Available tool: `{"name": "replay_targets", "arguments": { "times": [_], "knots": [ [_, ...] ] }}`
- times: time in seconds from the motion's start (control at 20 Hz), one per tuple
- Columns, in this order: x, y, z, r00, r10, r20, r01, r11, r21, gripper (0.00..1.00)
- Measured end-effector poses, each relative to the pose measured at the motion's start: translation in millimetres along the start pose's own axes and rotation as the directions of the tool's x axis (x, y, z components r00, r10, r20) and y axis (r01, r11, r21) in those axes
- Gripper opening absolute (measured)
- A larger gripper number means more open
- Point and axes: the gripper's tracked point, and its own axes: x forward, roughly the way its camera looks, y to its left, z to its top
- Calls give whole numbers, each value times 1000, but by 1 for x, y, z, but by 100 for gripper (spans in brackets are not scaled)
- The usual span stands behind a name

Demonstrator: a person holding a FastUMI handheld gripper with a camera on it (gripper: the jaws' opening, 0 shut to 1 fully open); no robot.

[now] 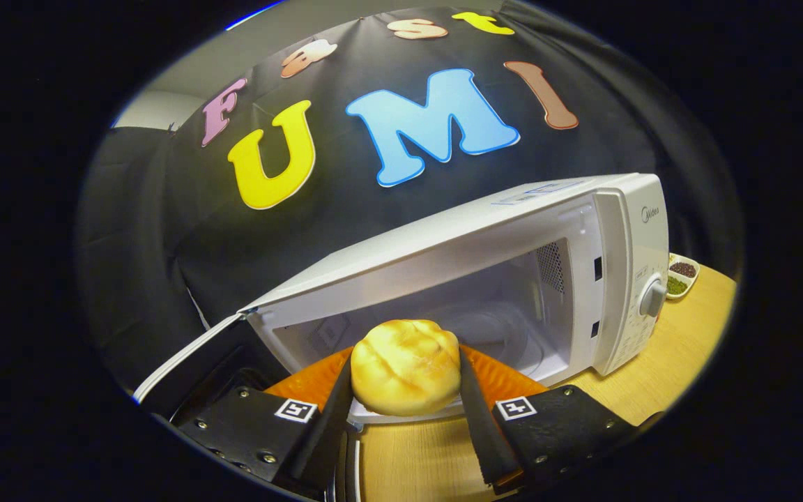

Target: Open the microwave, put the food inside, and close the microwave door.

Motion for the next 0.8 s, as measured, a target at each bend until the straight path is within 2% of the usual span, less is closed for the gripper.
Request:
{"name": "replay_targets", "arguments": {
  "times": [0.1,0.3,0.5,0.65,0.8],
  "knots": [
    [12,-8,2,1000,-17,22,17,999,39,78],
    [34,-16,-12,999,-9,-33,13,990,139,78],
    [48,-24,-11,999,5,-36,3,975,223,78],
    [53,-17,-12,997,63,-36,-49,956,290,79],
    [58,-19,-12,998,54,-21,-46,959,281,85]
  ]
}}
